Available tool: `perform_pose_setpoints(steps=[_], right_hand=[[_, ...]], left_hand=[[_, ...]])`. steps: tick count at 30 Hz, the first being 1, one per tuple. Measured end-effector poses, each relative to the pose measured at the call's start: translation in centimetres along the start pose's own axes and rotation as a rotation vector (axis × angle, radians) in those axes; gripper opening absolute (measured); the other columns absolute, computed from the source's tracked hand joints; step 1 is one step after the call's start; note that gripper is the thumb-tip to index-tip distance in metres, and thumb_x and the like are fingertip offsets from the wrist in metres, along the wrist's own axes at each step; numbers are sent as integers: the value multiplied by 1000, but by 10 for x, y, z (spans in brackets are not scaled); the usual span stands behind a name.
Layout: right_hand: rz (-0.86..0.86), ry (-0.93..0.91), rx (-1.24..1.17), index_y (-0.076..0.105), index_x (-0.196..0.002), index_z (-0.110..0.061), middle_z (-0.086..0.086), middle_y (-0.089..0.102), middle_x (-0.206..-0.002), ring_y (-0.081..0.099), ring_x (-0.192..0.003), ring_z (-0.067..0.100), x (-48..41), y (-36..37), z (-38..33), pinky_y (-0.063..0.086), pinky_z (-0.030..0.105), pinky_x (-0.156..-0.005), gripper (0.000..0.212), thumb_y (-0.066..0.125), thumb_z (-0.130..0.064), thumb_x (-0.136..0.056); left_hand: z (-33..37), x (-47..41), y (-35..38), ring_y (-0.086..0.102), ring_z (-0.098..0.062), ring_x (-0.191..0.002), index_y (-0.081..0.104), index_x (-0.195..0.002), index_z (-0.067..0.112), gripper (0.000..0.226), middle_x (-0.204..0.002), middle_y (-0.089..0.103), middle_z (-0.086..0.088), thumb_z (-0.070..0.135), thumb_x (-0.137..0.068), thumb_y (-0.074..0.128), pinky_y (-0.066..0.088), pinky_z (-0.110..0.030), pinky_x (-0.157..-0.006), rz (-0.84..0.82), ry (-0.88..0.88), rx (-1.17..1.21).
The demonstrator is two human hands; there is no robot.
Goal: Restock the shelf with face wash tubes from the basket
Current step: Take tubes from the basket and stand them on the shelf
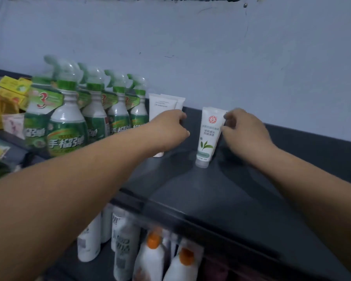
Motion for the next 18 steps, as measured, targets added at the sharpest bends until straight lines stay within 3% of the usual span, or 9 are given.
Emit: perform_pose_setpoints(steps=[3, 7, 10, 12, 16, 18], right_hand=[[17, -293, 63, 51, -129, -23, -1, 58, -127, 54, -115, 21, 36, -2, -64, 42, 33, -92, 36, 54, -26, -93], [-188, -462, 102, 37, -145, -22, 2, 41, -146, 38, -134, 23, 83, 43, -131, 33, 36, -107, 60, 58, -39, -91], [-300, -516, 97, 31, -149, -19, 3, 33, -151, 33, -138, 23, 119, 77, -178, 31, 38, -113, 70, 59, -46, -90], [-340, -537, 103, 28, -150, -19, 4, 29, -154, 30, -140, 24, 146, 96, -208, 29, 41, -114, 71, 58, -46, -91], [-438, -566, 92, 24, -151, -20, 4, 20, -158, 23, -144, 26, 206, 135, -262, 26, 42, -116, 72, 57, -45, -92], [-513, -570, 77, 21, -152, -20, 3, 17, -160, 21, -145, 26, 235, 158, -281, 25, 42, -117, 72, 56, -45, -94]], left_hand=[[0, 48, -35, 49, -22, -124, 37, -142, 26, 57, -139, 49, -1, 30, -89, 58, 43, -30, -95, 87, 172, -345], [-32, 112, -81, 47, -24, -124, 36, -140, 23, 60, -138, 49, -4, 37, -87, 60, 43, -39, -98, 167, 242, -565], [-75, 155, -117, 44, -24, -128, 26, -146, 25, 71, -145, 42, -3, 42, -87, 60, 44, -39, -97, 160, 168, -642], [-108, 185, -139, 46, -24, -125, 22, -149, 25, 75, -147, 38, -3, 43, -87, 60, 46, -37, -89, 150, 100, -678], [-178, 250, -178, 35, -23, -135, 20, -151, 21, 80, -150, 35, -2, 43, -86, 61, 38, -38, -106, 135, -43, -732], [-210, 283, -193, 37, -23, -134, 23, -150, 21, 78, -149, 37, -3, 42, -85, 61, 39, -36, -103, 127, -109, -741]])
Point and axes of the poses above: each hand's wrist, its own x-axis away from the middle knuckle, its own y-axis out of the palm, z = x × y, the point moved 6 cm from there along -x, towards the middle knuckle
